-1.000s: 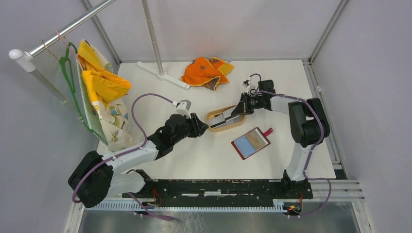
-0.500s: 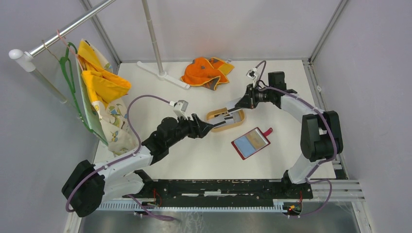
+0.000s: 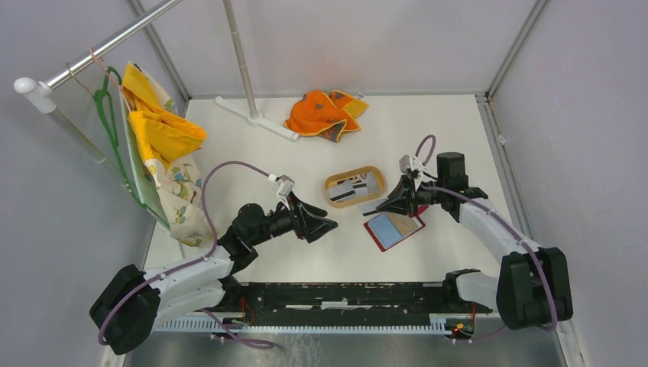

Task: Put the credit cards into the card holder
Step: Pick up the credit card from the storage box.

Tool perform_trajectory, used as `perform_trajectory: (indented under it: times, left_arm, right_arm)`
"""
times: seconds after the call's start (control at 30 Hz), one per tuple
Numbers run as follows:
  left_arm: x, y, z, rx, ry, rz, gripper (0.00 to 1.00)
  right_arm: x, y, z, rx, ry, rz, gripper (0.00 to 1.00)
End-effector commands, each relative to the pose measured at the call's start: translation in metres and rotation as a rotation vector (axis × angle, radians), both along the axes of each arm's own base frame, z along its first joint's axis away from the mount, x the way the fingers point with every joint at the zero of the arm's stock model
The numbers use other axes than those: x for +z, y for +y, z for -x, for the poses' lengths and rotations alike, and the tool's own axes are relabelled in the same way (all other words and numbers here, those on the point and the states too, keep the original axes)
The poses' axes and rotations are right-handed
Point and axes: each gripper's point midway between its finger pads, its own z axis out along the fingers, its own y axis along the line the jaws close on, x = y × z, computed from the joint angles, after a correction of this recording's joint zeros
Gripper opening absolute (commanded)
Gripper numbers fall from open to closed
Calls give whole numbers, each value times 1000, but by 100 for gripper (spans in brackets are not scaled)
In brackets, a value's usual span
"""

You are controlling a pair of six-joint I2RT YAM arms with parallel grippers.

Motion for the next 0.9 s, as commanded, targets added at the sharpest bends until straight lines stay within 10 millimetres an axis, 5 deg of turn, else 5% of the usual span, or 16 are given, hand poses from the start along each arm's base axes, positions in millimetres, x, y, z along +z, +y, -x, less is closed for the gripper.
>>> perform_trajectory:
  times: [0.0,0.3,0.6,0.77,0.87]
  left_arm:
    - [28,-13,23,-150,-207,35,83]
    - [11,-45,23,-197,-541,-264,86]
    - [2,-72,1,-245,-605,-399,86]
    - [-5,-89,2,-321,-563,-412,64]
    - [-12,-94,5,-365,-536,-424,36]
  right_arm:
    - [21,6,17,93,-242,-96,0]
    - [12,10,34,137,-306,-111,0]
    - [3,16,39,158,-307,-96,0]
    - [-2,17,39,156,-293,-75,0]
    - [-6,17,37,156,-286,-54,0]
